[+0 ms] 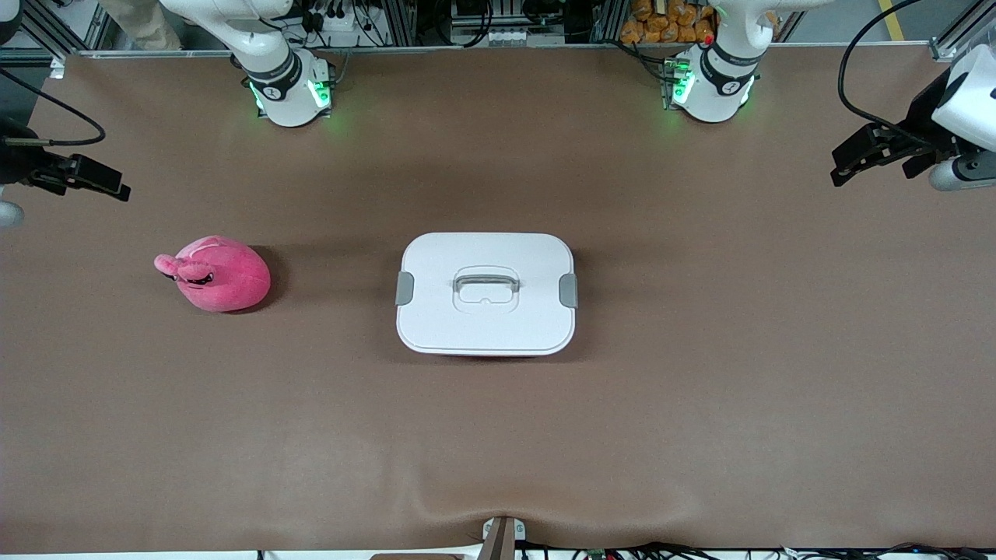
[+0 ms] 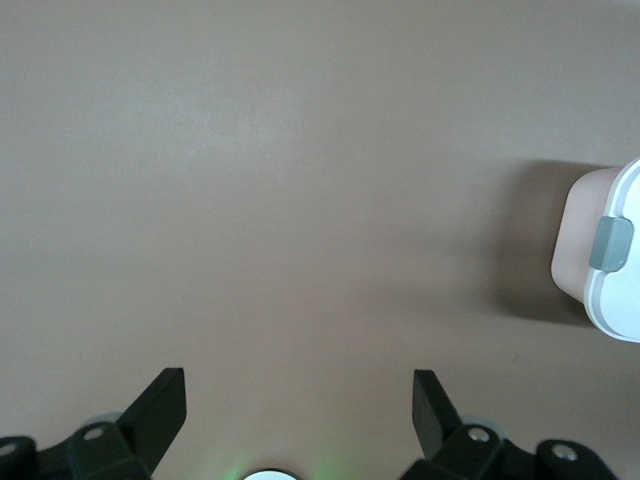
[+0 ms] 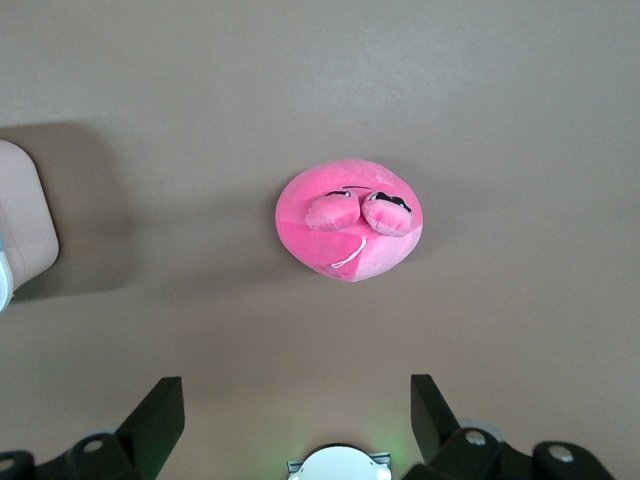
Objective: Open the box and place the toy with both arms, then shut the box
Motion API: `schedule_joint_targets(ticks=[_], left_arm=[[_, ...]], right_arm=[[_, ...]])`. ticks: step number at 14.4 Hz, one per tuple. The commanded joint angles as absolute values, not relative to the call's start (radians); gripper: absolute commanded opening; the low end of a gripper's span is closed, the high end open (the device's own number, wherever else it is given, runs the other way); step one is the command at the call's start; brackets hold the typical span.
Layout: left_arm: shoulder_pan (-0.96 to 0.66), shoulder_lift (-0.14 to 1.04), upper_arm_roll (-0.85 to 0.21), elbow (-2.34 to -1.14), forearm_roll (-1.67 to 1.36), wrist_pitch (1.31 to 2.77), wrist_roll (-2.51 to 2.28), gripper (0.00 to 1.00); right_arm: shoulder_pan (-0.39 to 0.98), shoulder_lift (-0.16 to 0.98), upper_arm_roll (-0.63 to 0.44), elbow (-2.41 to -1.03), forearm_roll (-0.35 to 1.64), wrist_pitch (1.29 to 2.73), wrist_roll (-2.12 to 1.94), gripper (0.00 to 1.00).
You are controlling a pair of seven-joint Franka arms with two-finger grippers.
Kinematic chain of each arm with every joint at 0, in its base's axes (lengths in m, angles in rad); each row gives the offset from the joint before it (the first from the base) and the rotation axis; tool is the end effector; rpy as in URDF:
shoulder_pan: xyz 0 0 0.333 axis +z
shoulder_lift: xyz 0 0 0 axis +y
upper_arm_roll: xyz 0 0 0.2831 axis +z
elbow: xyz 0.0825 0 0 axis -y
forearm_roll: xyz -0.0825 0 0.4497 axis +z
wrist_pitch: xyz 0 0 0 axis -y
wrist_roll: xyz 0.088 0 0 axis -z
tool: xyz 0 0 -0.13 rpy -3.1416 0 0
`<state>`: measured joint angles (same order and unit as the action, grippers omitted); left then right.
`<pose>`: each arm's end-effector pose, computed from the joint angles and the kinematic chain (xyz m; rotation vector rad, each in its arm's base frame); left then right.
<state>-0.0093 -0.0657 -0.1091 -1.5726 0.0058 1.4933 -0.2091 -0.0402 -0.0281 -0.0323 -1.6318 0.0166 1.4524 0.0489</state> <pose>0.5893 -0.0711 0.6005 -3.1232 -0.1428 0.0183 0.5927 -0.0409 0.5442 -3.1078 0.1876 0.2357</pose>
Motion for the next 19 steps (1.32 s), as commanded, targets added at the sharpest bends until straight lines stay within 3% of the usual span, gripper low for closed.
schedule_joint_targets(ticks=[1, 11, 19], left_arm=[[-0.012, -0.058, -0.112, -1.557, 0.023, 1.483, -0.225, 1.0], [-0.026, -0.051, -0.13, -1.563, 0.014, 1.483, -0.417, 1.0], [-0.037, -0.014, -0.251, -1.559, 0.011, 1.485, -0.744, 1.0]], right_arm=[[-0.032, -0.04, -0.035, -1.646, 0.012, 1.46, 0.041, 1.0], [-0.034, -0.038, -0.035, -1.658, 0.012, 1.473, 0.038, 1.0], [-0.066, -0.04, -0.038, -1.732, 0.012, 1.583, -0.092, 1.0]])
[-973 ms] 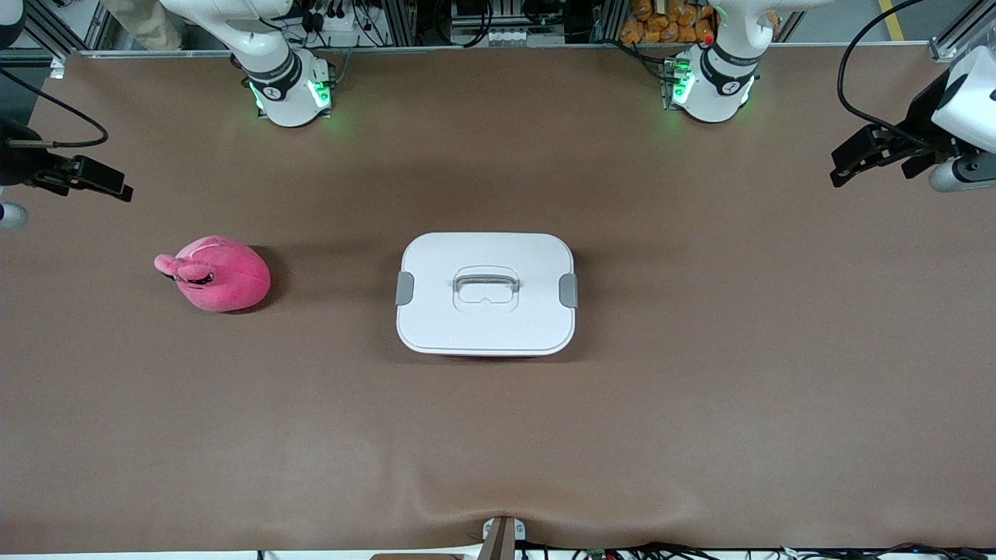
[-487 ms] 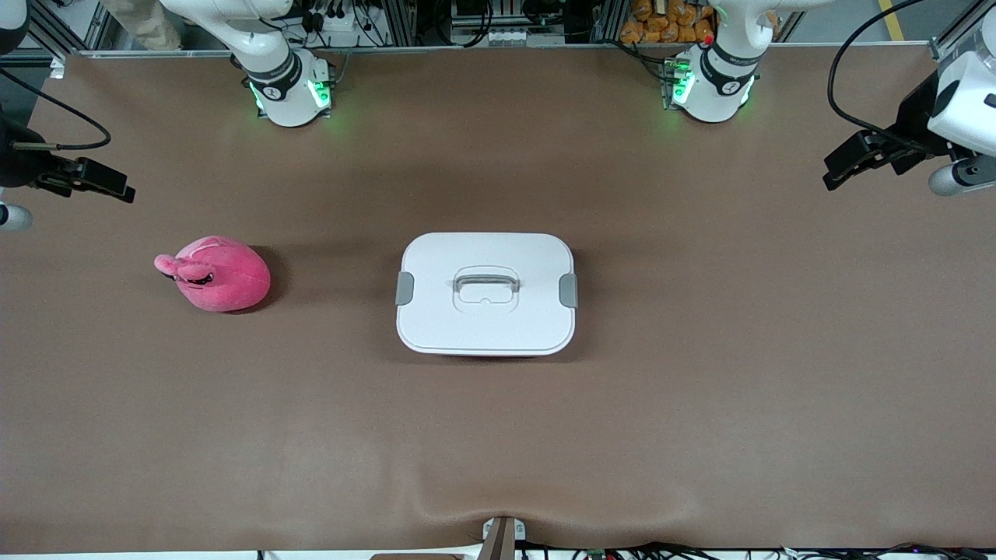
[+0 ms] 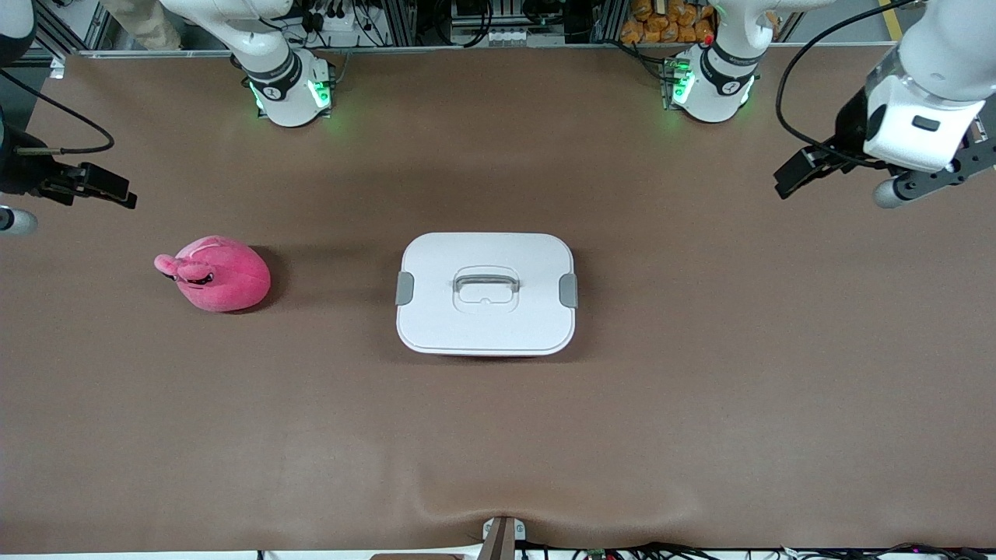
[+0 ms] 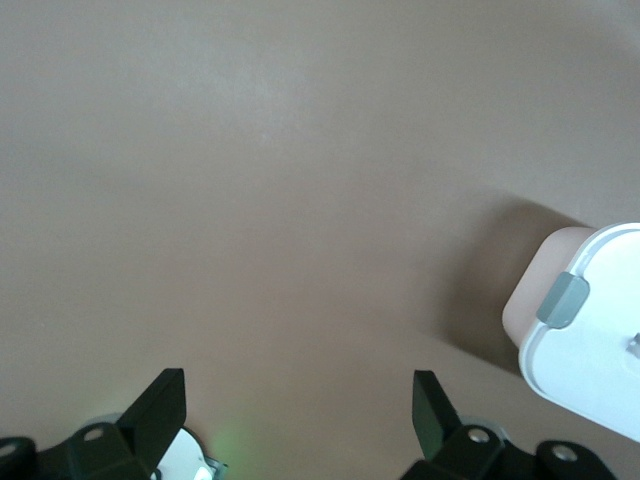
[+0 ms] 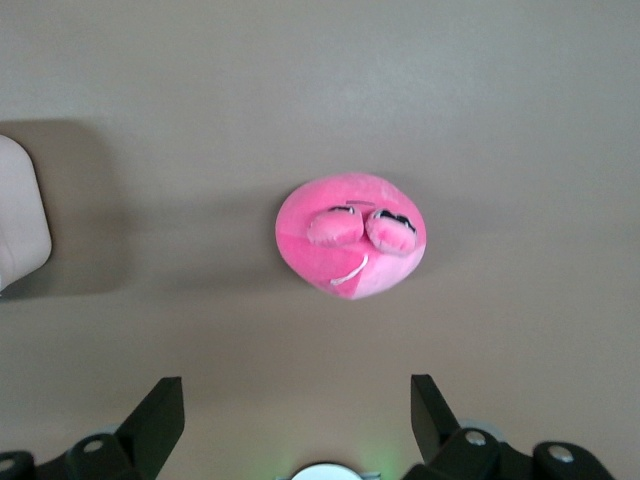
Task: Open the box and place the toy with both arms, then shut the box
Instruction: 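Move the left gripper toward the lid handle while the right gripper approaches the toy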
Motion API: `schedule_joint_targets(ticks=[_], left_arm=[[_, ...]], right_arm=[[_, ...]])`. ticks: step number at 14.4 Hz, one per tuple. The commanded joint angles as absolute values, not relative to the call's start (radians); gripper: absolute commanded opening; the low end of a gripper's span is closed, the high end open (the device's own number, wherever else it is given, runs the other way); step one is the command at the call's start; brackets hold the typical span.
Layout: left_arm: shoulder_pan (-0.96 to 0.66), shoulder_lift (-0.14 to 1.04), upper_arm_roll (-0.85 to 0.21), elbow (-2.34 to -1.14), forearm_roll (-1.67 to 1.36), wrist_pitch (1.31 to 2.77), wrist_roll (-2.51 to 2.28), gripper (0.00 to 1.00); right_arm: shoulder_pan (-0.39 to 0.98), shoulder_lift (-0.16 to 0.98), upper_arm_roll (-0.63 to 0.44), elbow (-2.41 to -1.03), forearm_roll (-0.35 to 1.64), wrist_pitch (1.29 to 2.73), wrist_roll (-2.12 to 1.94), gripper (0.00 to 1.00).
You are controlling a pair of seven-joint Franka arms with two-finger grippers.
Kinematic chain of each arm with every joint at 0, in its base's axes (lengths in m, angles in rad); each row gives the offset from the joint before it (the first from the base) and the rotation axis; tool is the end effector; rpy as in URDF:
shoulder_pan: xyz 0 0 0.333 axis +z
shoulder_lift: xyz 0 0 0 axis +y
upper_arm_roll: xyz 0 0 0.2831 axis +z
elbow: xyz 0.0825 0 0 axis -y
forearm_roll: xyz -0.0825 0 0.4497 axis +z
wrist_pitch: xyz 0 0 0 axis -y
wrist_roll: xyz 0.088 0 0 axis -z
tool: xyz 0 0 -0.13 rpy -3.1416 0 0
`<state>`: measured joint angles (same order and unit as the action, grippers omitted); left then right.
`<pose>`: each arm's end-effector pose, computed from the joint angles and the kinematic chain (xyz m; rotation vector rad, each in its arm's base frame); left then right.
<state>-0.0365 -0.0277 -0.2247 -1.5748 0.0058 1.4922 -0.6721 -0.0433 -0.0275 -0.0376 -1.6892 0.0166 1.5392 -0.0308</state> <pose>0.5825 -0.1564 0.5764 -3.0397 -0.6343 0.0687 0.5997 -0.0466 0.5198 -3.1104 0.0786 0.1890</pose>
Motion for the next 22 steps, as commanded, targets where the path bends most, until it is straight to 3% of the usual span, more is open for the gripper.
schedule_joint_targets(ticks=[1, 13, 22], left_arm=[[-0.038, -0.012, -0.261, -1.559, 0.011, 1.485, -0.779, 1.0], [-0.06, 0.061, -0.449, -1.559, 0.02, 1.548, -1.254, 1.0], [-0.169, 0.12, -0.453, -1.56, 0.026, 1.623, -1.555, 1.0]], right_arm=[[-0.077, -0.04, -0.038, -1.747, 0.012, 1.607, -0.124, 1.0], [-0.196, -0.04, -0.04, -1.946, 0.012, 1.856, -0.57, 1.0], [-0.167, 0.009, -0.037, -1.99, 0.012, 1.931, -0.759, 1.0]])
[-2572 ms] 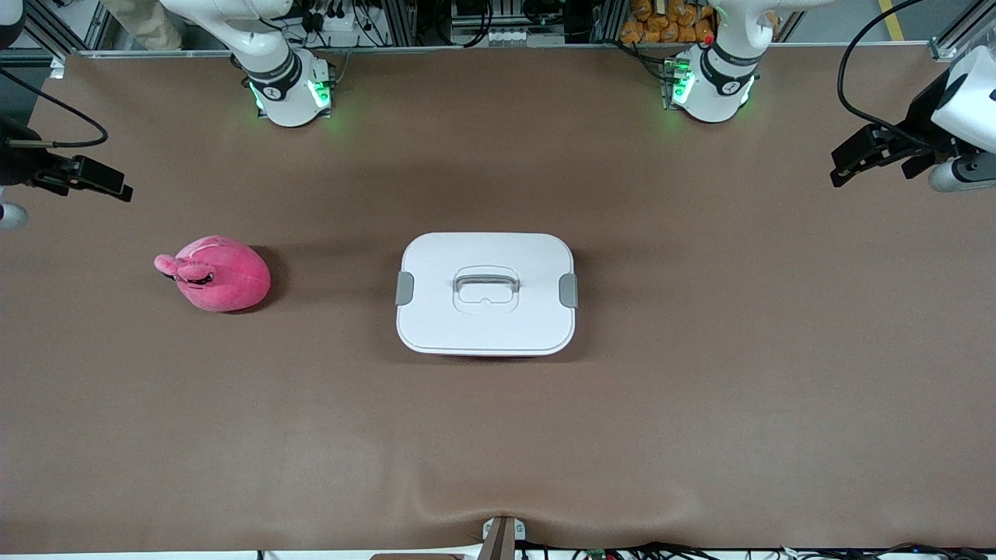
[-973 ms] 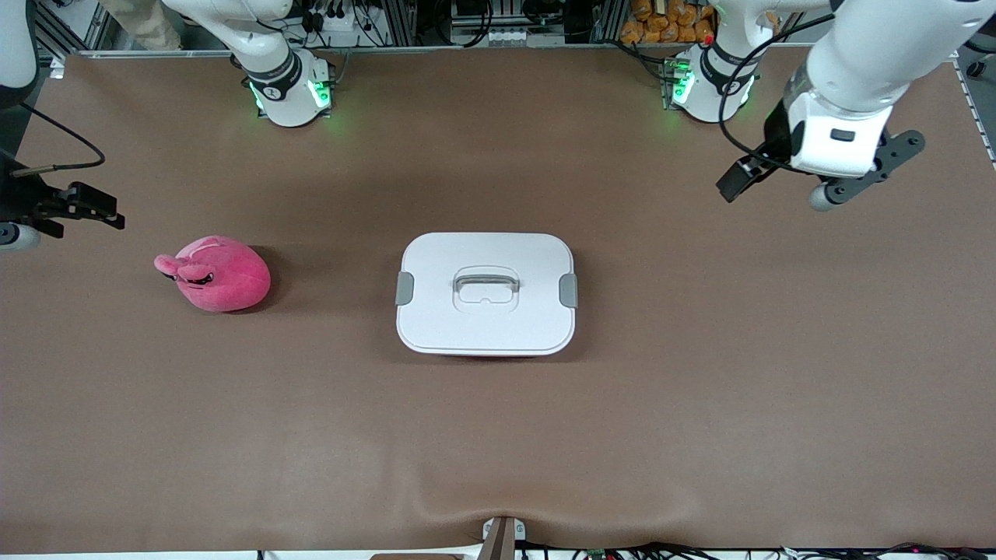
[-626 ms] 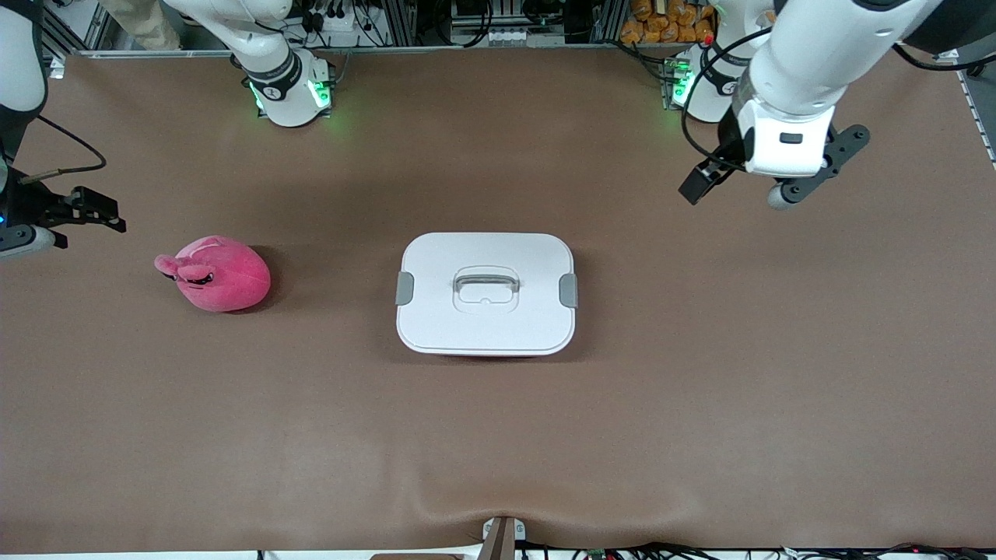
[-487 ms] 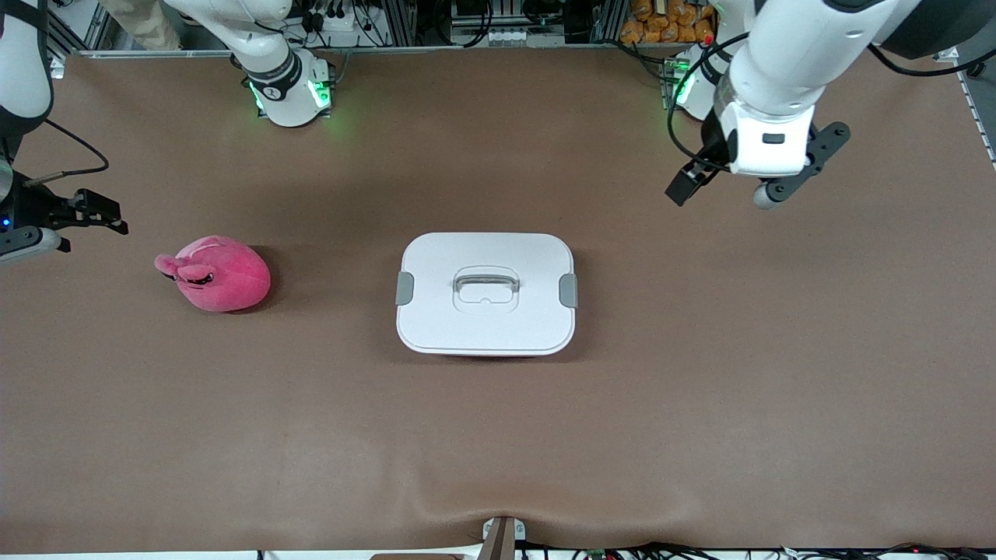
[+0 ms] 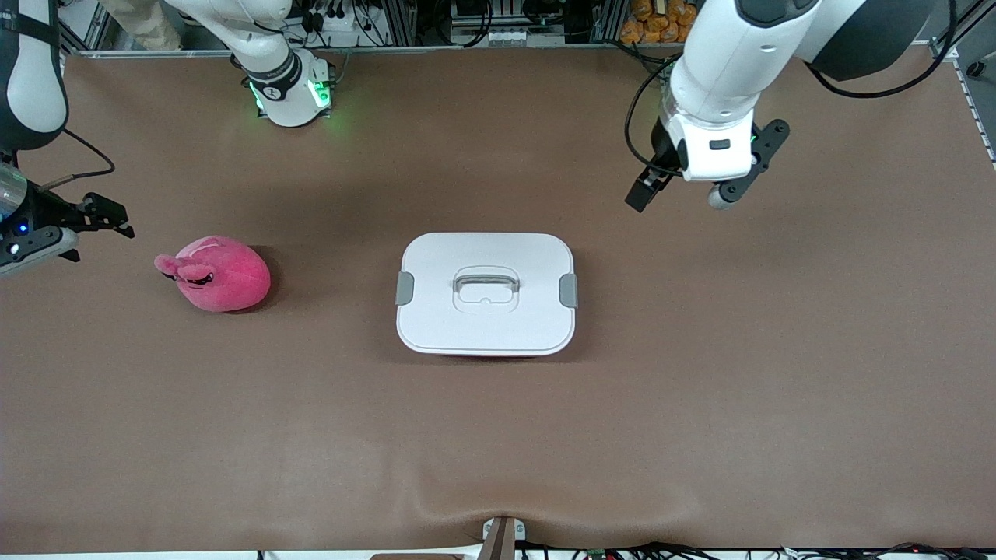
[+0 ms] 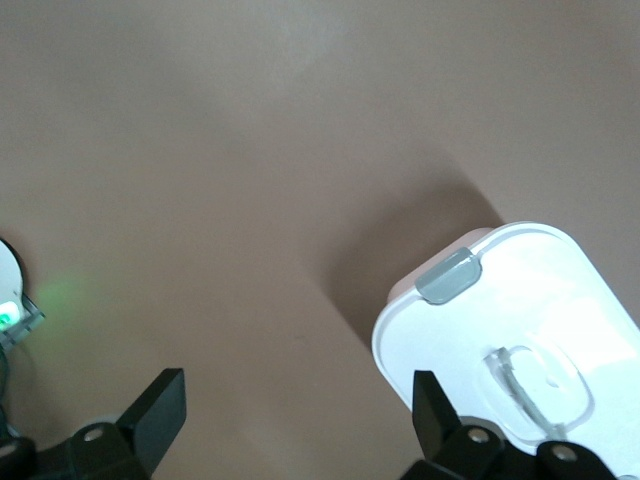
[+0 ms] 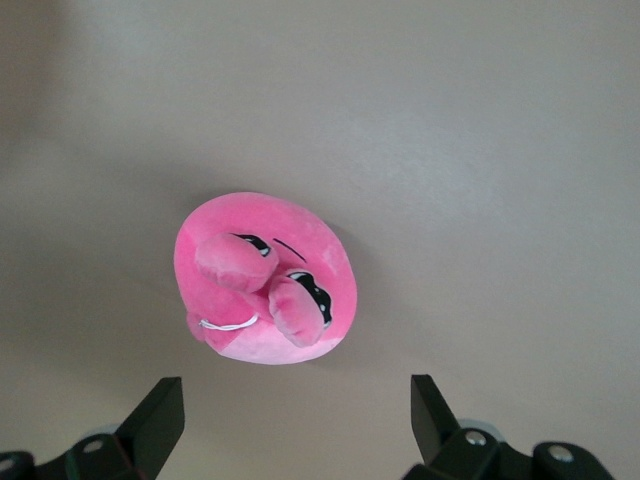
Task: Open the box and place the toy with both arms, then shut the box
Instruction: 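Move the left gripper toward the lid handle while the right gripper approaches the toy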
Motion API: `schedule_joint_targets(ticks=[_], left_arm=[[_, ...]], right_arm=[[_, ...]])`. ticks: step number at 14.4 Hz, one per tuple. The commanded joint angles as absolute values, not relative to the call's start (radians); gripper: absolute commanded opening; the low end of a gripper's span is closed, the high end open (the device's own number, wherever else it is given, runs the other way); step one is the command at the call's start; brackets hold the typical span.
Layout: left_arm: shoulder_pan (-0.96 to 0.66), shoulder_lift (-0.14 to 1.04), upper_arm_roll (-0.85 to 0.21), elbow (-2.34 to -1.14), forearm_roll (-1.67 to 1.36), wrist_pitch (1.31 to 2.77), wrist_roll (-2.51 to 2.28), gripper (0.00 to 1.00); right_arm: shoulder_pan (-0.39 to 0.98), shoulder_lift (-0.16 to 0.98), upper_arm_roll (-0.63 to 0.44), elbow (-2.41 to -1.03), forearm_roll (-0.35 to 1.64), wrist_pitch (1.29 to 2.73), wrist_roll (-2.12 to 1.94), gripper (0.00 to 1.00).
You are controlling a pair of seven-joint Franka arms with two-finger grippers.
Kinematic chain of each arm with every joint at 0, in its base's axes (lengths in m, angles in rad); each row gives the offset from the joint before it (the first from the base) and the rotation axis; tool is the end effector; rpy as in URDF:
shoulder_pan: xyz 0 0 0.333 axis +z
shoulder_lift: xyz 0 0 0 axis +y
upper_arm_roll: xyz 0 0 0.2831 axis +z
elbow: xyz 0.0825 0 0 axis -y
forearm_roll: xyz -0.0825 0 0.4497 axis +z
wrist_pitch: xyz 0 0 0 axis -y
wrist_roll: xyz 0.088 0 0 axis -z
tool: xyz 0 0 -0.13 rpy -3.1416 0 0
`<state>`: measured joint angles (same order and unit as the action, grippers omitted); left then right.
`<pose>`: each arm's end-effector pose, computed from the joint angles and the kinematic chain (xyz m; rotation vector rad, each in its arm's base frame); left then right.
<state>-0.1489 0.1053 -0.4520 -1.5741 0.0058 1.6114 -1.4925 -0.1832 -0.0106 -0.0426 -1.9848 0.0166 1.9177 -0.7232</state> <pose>0.5377 -0.3561 0.5100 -2.8061 -1.3418 0.0988 0.5910 -0.1342 0.3816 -3.0078 -0.7541 0.0667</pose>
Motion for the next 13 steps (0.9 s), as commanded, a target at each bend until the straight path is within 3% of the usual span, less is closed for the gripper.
schedule_joint_targets(ticks=[1, 13], left_arm=[[-0.172, 0.12, -0.454, -1.56, 0.026, 1.635, -1.578, 1.0], [-0.288, 0.199, -0.453, -1.56, 0.032, 1.758, -1.982, 1.0]], right_arm=[[-0.163, 0.015, -0.035, -1.993, 0.012, 1.94, -0.761, 1.0], [-0.124, 0.069, -0.035, -2.102, 0.011, 2.138, -1.187, 1.0]])
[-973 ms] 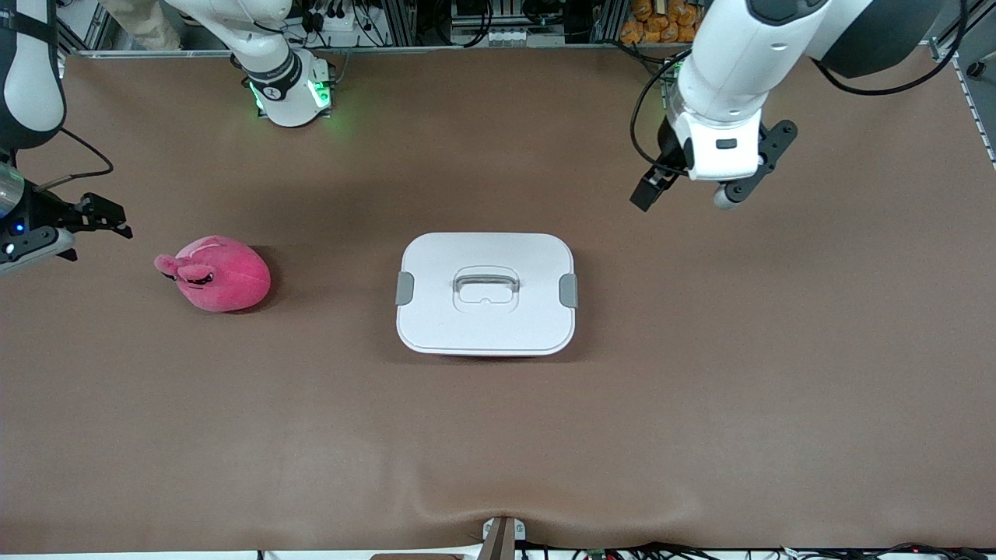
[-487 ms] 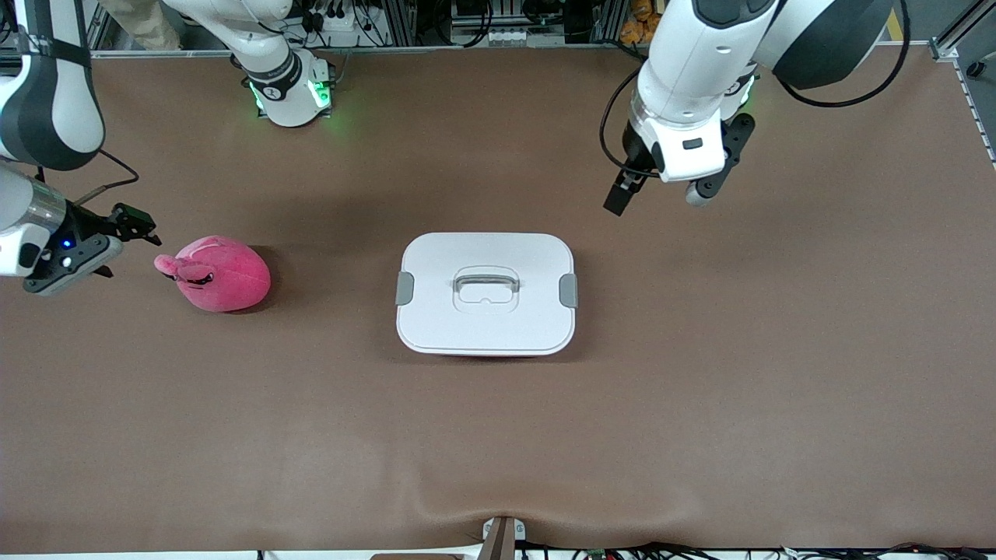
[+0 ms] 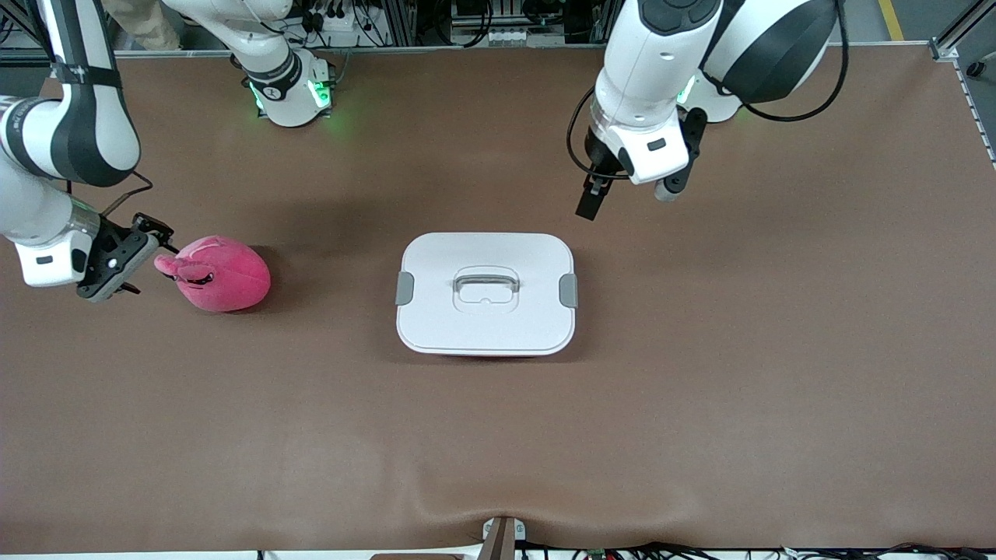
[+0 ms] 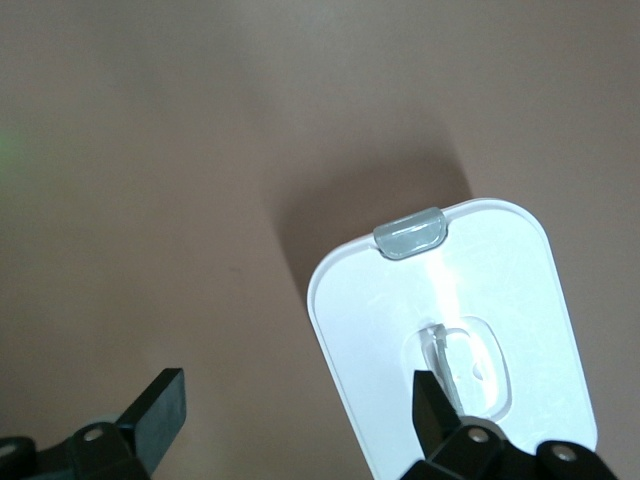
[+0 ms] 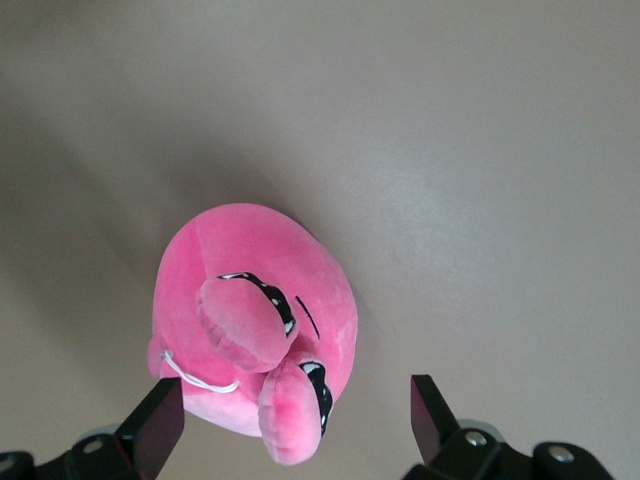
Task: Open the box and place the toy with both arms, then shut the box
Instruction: 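Lower the left gripper onto the lid handle while the right gripper descends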
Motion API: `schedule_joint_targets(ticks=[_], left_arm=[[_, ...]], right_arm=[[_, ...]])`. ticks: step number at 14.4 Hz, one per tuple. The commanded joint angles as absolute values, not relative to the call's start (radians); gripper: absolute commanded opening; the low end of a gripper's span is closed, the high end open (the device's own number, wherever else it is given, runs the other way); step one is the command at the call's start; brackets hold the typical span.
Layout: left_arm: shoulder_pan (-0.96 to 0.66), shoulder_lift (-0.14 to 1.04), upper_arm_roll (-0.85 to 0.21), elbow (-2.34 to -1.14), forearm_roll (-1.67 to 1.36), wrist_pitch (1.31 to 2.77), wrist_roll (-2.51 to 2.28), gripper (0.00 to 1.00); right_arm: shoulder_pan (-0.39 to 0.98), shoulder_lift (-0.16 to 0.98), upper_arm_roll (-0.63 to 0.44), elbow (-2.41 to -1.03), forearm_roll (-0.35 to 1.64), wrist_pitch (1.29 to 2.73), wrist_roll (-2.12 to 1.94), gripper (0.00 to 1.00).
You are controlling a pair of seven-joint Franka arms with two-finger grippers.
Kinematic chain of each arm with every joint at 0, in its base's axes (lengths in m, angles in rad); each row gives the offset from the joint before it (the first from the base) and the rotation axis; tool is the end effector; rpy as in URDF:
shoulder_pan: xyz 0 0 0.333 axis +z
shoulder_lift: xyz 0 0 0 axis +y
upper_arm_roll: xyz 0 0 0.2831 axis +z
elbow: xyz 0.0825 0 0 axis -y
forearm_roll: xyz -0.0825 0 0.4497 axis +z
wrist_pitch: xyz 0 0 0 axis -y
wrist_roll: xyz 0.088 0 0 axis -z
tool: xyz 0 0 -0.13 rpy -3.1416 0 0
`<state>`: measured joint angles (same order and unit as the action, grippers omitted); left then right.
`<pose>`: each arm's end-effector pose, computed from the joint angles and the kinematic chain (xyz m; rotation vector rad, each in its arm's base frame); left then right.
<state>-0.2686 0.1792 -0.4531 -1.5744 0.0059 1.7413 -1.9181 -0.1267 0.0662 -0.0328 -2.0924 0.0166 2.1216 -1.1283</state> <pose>0.5157 -0.4323 0.4766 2.5703 1.7621 -0.1069 0.5967 -0.0949 0.2962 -2.7584 -1.4359 0.0349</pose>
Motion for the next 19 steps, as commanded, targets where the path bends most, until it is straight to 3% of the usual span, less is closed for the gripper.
schedule_joint_targets(ticks=[1, 19], left_arm=[[-0.304, 0.213, -0.453, -1.56, 0.047, 1.766, -2.006, 1.0], [-0.506, 0.414, -0.451, -1.546, 0.258, 1.985, -2.509, 1.0]], right_arm=[[-0.12, 0.077, -0.035, -2.102, 0.011, 2.151, -1.219, 1.0], [-0.095, 0.132, -0.032, -2.135, 0.014, 2.213, -1.433, 1.0]])
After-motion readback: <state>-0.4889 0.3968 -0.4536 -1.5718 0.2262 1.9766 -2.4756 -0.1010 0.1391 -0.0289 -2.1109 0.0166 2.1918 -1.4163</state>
